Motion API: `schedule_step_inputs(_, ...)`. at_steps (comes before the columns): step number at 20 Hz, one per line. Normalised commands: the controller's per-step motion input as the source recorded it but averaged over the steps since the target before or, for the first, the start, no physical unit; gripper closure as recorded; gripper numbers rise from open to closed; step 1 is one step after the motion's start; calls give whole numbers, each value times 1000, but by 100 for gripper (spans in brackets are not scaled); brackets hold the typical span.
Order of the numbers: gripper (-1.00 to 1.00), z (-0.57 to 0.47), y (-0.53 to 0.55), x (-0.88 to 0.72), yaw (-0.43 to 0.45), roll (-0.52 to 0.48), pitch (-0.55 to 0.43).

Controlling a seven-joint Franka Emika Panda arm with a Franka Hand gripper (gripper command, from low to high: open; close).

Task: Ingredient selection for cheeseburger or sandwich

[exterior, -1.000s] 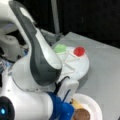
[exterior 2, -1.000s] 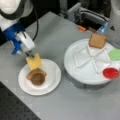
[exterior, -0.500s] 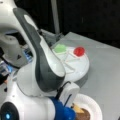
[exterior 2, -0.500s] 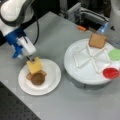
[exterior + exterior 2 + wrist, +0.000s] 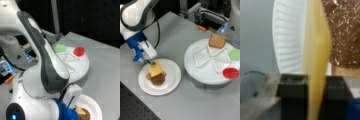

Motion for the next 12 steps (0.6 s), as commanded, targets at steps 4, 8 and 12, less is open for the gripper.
schedule_step_inputs(4,100,-144,-179,293,197,99,-47)
schedule_step_inputs(8,100,-161,-235,327,205,138,-34)
schedule_step_inputs(12,100,-98,-258,332,189,157,-23)
